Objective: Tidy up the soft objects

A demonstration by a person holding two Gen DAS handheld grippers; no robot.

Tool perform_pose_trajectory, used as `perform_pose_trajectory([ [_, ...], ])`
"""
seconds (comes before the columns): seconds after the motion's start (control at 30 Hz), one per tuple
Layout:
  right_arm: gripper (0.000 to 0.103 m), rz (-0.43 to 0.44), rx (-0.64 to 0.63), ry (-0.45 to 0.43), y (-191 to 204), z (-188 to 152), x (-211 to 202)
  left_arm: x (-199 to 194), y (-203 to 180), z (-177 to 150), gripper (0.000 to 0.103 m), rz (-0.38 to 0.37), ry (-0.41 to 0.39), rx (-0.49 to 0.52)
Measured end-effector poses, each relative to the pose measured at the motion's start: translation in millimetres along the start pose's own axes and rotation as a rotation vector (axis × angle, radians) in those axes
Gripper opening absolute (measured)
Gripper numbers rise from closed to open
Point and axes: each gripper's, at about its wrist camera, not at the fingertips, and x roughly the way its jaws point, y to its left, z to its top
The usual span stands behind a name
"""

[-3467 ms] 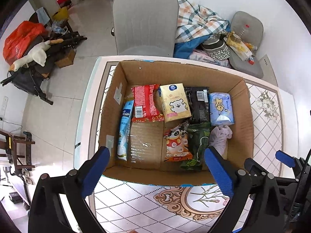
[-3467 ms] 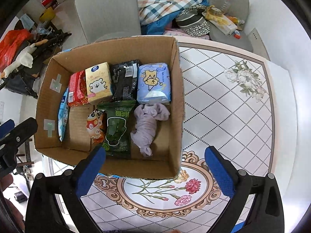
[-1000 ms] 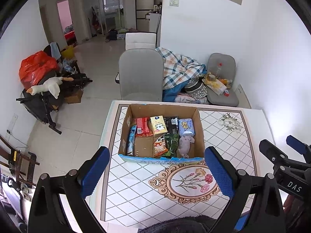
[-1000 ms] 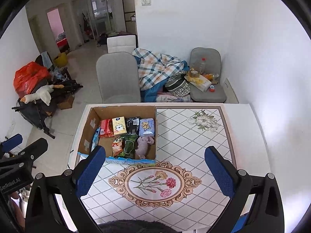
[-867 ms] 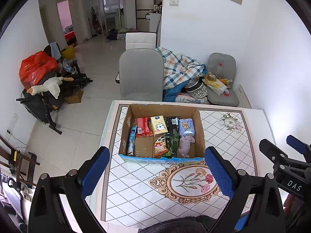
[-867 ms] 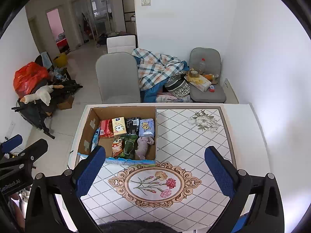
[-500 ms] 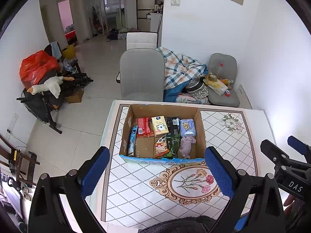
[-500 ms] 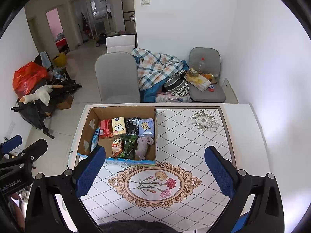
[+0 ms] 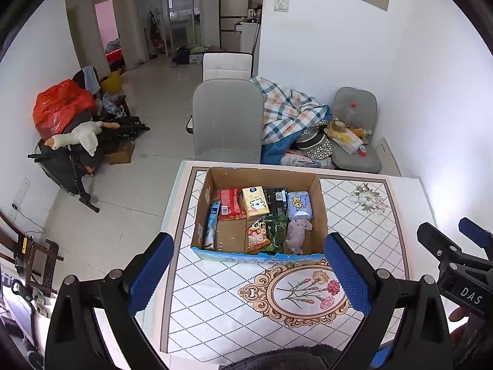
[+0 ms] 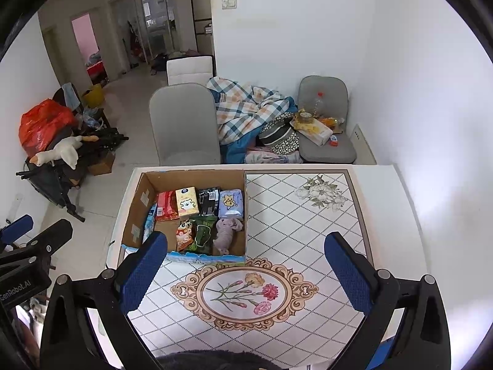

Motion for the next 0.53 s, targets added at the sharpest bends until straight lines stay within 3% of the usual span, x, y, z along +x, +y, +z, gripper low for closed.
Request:
perform_pose_trajectory([
  [0.53,0.103,-0.004,-0.002,-0.005,-1.0,1.3,-3.9,-6.4,-1.1,-1.7,0.100,0.006,-0.014,-0.013],
])
